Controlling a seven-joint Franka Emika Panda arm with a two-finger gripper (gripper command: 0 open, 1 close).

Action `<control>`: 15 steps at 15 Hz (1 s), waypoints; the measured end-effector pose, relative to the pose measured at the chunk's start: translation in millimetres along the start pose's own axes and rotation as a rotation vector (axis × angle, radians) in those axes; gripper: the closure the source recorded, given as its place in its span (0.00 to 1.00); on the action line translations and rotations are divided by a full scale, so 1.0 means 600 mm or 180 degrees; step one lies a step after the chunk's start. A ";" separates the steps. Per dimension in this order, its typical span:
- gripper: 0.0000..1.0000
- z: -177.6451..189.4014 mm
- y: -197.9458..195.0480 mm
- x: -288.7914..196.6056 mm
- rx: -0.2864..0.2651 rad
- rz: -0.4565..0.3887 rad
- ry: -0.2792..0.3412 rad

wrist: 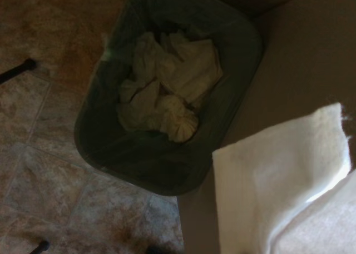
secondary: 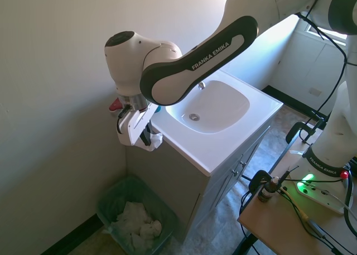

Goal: Throw the tissue in the trash bin

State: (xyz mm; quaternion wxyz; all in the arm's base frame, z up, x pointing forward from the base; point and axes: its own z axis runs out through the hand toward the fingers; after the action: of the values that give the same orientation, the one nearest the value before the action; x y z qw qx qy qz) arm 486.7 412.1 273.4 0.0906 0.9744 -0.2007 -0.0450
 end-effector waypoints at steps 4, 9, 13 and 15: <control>0.00 0.002 -0.001 -0.009 -0.0062 -0.0026 -0.0015; 0.00 0.004 -0.001 -0.016 -0.0131 -0.0045 -0.0019; 0.00 -0.002 -0.003 -0.014 -0.0119 -0.0041 -0.0009; 0.00 -0.005 -0.003 -0.013 -0.0111 -0.0036 -0.0003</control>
State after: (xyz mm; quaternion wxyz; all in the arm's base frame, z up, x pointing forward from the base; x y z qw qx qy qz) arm 480.8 417.1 276.5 0.1071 0.9738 -0.1945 -0.0495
